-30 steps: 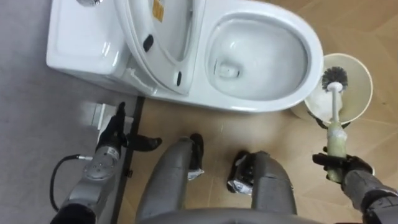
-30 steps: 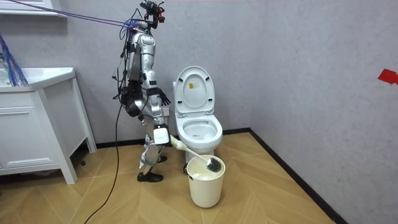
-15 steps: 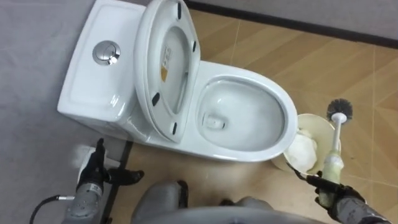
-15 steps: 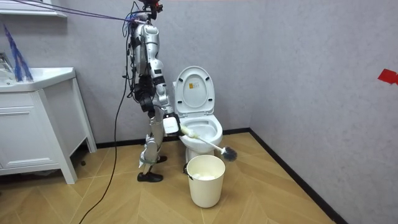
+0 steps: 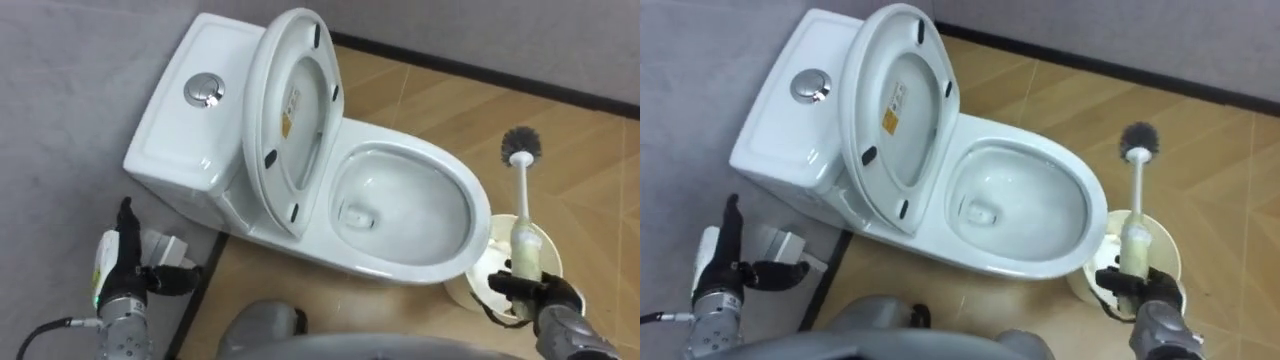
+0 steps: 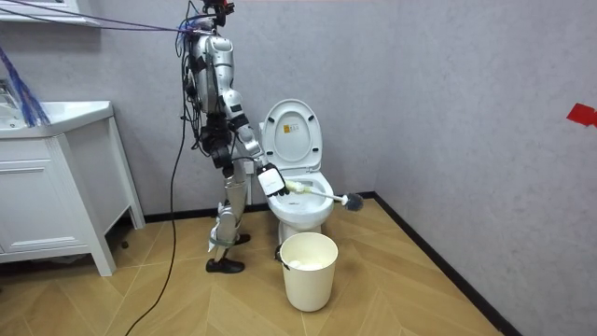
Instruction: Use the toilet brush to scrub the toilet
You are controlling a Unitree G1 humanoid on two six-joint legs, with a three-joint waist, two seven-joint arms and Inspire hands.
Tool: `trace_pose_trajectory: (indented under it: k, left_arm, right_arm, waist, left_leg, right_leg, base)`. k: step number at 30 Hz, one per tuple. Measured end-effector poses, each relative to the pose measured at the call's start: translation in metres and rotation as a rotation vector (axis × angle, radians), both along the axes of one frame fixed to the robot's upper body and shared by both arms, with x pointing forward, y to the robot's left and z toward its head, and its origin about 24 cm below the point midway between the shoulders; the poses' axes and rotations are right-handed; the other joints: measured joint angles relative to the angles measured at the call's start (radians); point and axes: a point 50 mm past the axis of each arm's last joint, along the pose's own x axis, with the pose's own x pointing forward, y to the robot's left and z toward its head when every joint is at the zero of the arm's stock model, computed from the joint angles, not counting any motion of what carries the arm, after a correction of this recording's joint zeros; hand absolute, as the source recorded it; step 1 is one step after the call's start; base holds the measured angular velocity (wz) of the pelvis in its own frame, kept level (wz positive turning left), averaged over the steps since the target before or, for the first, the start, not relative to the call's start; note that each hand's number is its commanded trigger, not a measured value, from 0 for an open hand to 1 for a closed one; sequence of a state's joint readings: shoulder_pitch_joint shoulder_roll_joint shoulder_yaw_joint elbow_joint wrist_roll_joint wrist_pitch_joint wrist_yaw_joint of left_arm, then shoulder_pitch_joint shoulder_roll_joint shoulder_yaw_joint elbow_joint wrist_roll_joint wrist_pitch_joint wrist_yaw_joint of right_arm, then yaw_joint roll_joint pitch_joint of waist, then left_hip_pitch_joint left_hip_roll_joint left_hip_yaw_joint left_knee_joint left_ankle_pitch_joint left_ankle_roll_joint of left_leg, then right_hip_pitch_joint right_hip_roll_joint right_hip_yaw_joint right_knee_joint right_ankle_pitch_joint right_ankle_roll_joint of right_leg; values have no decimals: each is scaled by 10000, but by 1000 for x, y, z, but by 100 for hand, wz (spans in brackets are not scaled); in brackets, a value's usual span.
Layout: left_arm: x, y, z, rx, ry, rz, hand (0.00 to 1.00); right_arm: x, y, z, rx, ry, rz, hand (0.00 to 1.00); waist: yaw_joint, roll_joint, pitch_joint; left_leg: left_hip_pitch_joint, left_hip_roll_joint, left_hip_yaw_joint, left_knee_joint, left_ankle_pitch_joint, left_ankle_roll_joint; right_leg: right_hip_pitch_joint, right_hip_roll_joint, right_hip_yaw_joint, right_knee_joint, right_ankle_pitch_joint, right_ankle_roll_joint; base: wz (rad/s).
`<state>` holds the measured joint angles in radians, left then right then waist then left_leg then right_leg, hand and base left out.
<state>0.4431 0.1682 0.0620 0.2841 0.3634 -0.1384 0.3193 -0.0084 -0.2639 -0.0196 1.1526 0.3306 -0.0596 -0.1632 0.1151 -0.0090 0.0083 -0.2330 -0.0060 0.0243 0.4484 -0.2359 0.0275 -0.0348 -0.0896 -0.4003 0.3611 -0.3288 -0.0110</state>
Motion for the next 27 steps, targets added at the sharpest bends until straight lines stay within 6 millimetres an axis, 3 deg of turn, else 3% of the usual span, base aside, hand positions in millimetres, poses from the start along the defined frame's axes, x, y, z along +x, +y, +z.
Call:
trace_pose_trajectory:
  k: [2, 8, 14, 21, 27]
  left_arm:
    - [9, -4, 15, 796, -948, -515, 0]
    - [20, -14, 31, 2003, -2138, -1540, 0]
    - [21, -16, 33, 2168, -2459, -1682, 0]
    - [22, -26, 28, 2309, -2201, -2536, 0]
    - [43, -38, 30, 2285, -2503, -3256, 0]
  right_arm:
    - [4, 2, 2, -418, -144, 811, 100]
    - [11, 12, 1, -1304, 238, 3381, 100]
    - [4, 17, -2, -2127, 1176, 5663, 100]
    - [1, 16, -3, -2612, 1600, 6781, 100]
    - [-11, 16, -6, -2772, 2415, 7888, 100]
  waist:
    - [40, -1, -18]
    - [229, 14, -22]
    - [340, 33, -27]
    - [271, 26, -11]
    - [238, 80, -7]
  left_leg:
    - [0, -6, -59, 87, 1, -1]
    - [-19, -3, -42, 24, 3, -9]
    - [-63, -58, -99, -12, 1, -11]
    - [-128, -60, -73, -16, 1, -11]
    - [-420, -52, -1, 8, 3, -14]
  right_leg:
    - [38, 0, -76, 15, 4, -7]
    - [14, 2, -83, -16, 10, -20]
    - [11, -11, -145, -146, 15, -19]
    - [-46, -10, -133, -197, 15, -19]
    - [-350, 8, -101, -157, 19, -27]
  base:
    - [9]
    - [1]
    - [2]
    - [0]
    - [-1]
